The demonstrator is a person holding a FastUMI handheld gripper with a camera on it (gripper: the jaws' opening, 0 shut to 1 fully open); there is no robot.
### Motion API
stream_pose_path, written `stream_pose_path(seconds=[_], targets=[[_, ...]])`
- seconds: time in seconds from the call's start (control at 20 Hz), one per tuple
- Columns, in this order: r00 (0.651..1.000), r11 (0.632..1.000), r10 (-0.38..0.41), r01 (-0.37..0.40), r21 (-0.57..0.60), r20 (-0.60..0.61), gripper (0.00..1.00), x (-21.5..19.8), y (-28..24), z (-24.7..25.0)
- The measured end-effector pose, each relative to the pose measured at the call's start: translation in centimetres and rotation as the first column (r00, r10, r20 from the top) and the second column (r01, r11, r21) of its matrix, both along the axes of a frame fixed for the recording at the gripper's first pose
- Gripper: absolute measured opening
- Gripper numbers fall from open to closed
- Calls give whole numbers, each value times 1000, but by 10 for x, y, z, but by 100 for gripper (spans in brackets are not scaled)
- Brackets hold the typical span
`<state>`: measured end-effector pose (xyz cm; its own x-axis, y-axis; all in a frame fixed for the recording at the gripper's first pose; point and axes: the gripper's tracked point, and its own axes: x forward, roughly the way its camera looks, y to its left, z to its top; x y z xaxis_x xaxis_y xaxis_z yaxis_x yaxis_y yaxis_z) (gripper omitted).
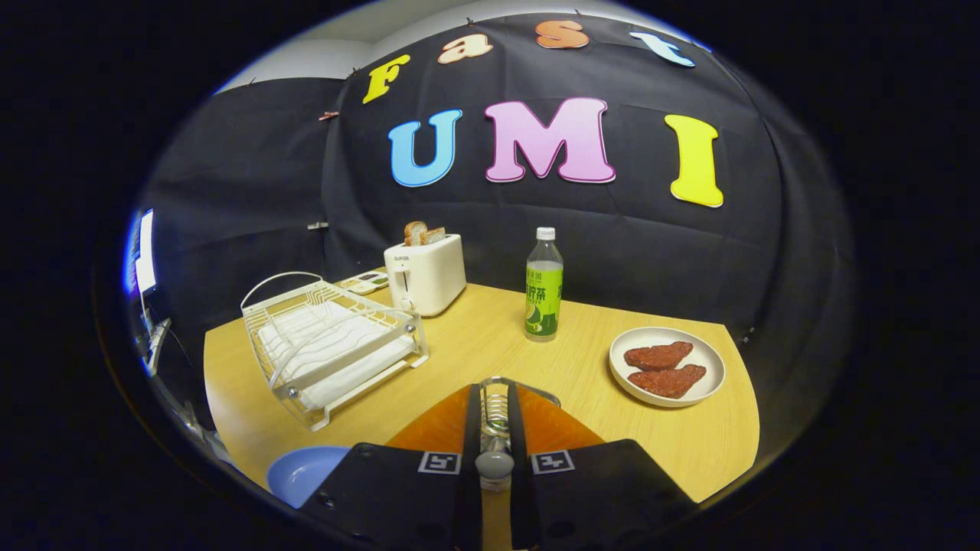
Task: Take the plate from the dish rack, then take the spoon from the basket and place it into the plate.
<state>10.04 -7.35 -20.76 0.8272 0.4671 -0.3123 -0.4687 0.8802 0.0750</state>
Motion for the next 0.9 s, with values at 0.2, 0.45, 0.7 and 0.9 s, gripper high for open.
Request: stream_pose_path(seconds=[0.2,0.45,0.7,0.9], targets=[[1000,999,-20,20,36,3,18,2,-9,36],[1000,999,0,-1,52,14,18,-29,-18,81],[992,987,125,-124,106,-6,18,-83,23,102],[963,960,267,-262,101,-38,18,-118,70,80]])
